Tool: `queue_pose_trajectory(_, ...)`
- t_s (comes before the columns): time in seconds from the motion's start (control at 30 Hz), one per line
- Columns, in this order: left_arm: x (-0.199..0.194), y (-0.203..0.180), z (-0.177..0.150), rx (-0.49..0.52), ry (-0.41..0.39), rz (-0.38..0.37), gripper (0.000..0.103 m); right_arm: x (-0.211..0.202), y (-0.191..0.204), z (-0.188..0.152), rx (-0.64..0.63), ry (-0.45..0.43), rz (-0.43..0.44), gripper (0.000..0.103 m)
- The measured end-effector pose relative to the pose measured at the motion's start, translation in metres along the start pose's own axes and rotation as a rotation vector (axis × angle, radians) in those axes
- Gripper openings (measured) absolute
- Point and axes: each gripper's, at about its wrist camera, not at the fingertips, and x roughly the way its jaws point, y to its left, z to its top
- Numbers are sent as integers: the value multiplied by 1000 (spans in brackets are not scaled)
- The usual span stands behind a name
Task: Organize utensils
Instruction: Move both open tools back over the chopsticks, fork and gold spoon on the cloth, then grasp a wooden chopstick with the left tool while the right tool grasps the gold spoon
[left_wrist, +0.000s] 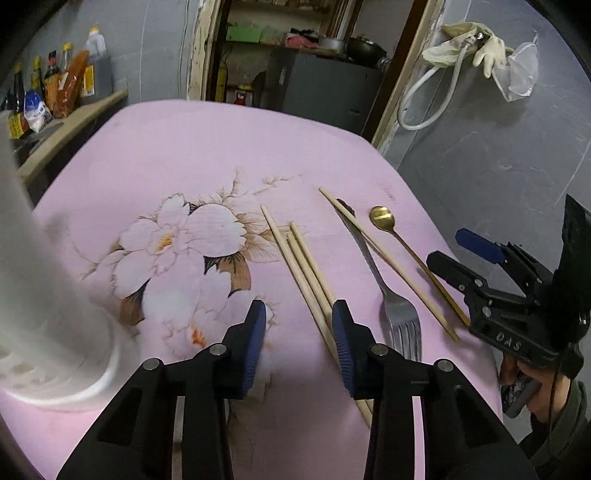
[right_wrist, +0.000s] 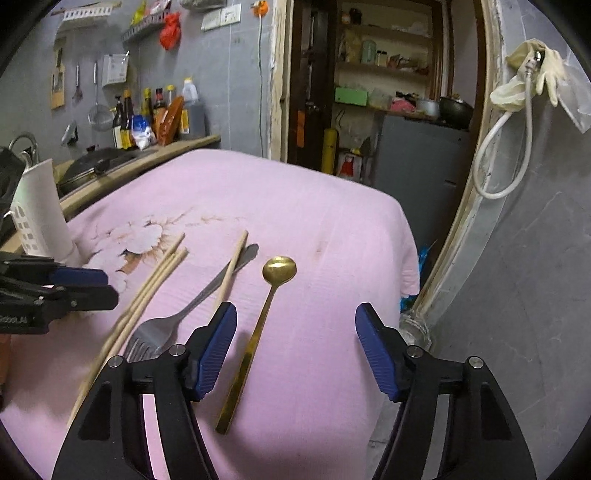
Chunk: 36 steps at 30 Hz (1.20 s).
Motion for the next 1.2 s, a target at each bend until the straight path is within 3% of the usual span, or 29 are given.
queue_pose_trajectory(0.3, 15, 11, 9, -29, 36, 28, 14, 16, 0, 2, -23, 39, 2, 65)
queue_pose_trajectory(0.7, 7, 20, 8, -91, 10, -76, 14, 21, -1, 3, -18, 48, 2, 65)
queue_pose_trajectory(1.2, 21, 3, 16, -4, 59, 16, 17, 25, 4, 8, -44, 68, -17, 65)
